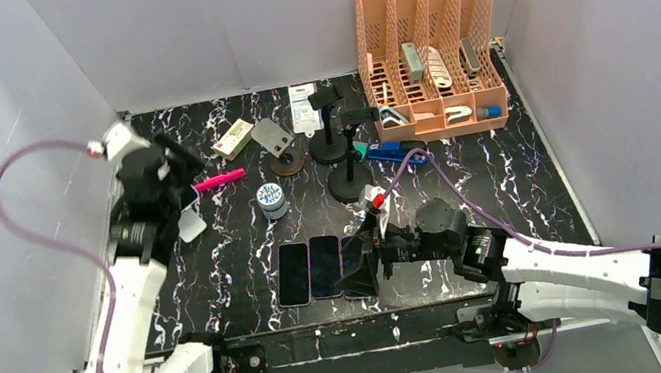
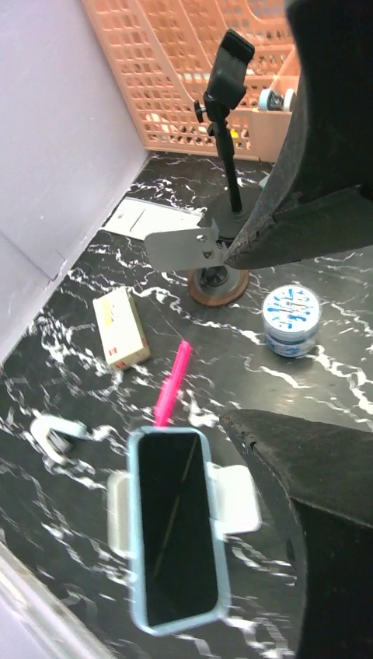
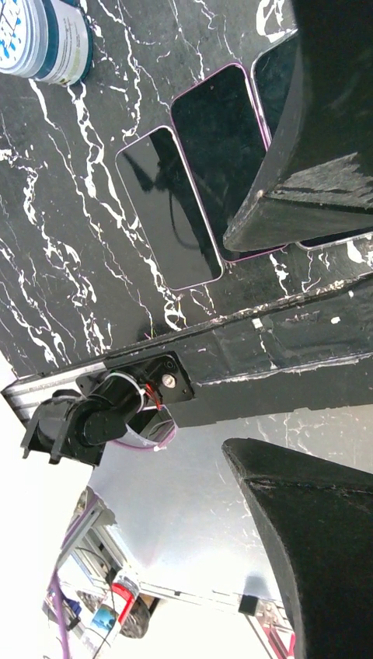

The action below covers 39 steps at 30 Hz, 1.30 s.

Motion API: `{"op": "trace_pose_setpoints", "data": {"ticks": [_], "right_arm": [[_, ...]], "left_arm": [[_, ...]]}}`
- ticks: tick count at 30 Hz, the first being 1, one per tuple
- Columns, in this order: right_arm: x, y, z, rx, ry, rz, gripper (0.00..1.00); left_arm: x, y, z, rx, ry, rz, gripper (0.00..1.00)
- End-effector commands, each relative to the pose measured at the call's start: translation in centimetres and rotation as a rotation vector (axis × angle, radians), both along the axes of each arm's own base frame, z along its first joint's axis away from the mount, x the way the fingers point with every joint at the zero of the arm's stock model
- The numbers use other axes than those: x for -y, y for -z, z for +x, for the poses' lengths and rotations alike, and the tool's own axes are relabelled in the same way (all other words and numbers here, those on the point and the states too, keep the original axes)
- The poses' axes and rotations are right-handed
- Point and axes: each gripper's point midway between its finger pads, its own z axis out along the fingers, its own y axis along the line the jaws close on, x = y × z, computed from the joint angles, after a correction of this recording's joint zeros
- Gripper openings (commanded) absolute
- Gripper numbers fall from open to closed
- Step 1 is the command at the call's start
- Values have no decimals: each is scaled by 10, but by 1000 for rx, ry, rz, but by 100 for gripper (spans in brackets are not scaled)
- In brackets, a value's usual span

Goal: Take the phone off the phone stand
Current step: Adjust the phone stand with the phone at the center of the board.

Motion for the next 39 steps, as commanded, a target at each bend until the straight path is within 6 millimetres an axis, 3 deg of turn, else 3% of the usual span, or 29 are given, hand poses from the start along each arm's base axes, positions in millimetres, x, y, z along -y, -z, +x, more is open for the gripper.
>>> {"op": "trace_pose_setpoints", "data": {"ticks": [1,5,7,16,26,30,39], "right_arm": [[-4,-21,8,50,23,37,97],[-5,-21,10,48,32,21,97],[-5,-20,11,45,35,15,97],[-3,-22,12,25,51,5,97],[8,-24,11,28,74,-22,97],[11,-22,13,34,87,-27,97],[12,-18,15,46,95,-46,97]], "left_arm": [[-27,50,-57,-4,-263,-180,61],[-42,81,-93,-41,-337,-183,55],[-51,96,-103,-72,-392,-165,45],[-70,169,-118,-168,-581,-140,0],[-91,233,-121,-206,-764,-316,0],[-104,244,-120,-172,-825,-379,0],[-112,273,-107,-29,-883,-512,0]]}}
